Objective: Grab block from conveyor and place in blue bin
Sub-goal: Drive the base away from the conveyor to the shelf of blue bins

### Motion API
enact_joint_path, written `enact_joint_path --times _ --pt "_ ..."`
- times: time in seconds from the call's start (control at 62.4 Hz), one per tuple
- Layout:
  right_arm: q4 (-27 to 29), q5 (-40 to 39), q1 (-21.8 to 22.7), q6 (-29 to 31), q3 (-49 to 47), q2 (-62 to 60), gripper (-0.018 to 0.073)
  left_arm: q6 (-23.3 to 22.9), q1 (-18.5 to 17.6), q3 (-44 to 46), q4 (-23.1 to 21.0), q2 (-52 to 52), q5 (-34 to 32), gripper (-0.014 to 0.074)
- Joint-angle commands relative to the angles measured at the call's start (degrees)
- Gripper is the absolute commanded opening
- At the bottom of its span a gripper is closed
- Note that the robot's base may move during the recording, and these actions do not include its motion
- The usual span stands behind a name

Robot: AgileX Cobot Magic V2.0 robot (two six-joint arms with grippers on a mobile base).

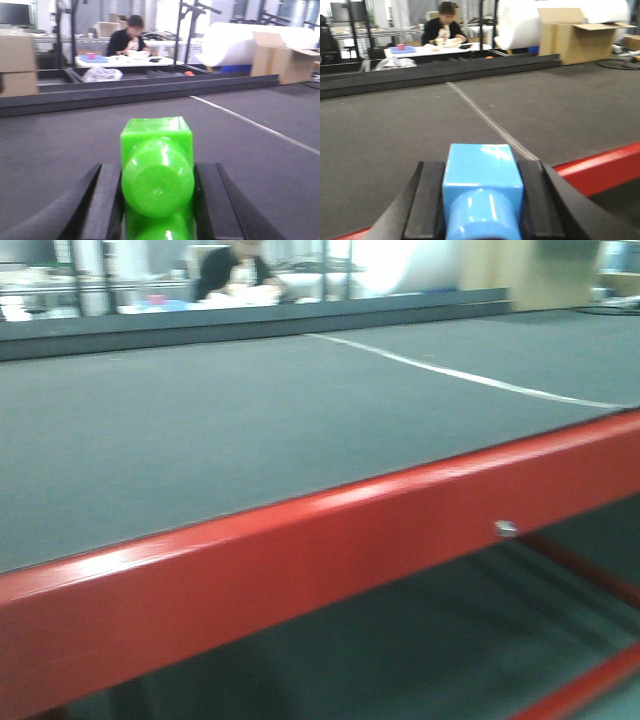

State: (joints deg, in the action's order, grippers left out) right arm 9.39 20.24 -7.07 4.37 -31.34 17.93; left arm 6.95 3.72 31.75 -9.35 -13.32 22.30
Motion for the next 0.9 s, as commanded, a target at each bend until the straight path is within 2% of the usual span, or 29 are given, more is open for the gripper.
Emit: enact_joint_path --times 0.0,0.882 --pt "-0.43 -1.37 0.01 0.25 0.07 -0.29 -0.0162 -0.16 -0.36 -0.12 -0.02 0.17 -1.21 -0.0111" --pt "-0.43 -1.37 0.01 0.25 0.07 -0.29 -0.0162 -0.16 -0.36 -0.12 -0.02 0.17 -1.21 -0.0111"
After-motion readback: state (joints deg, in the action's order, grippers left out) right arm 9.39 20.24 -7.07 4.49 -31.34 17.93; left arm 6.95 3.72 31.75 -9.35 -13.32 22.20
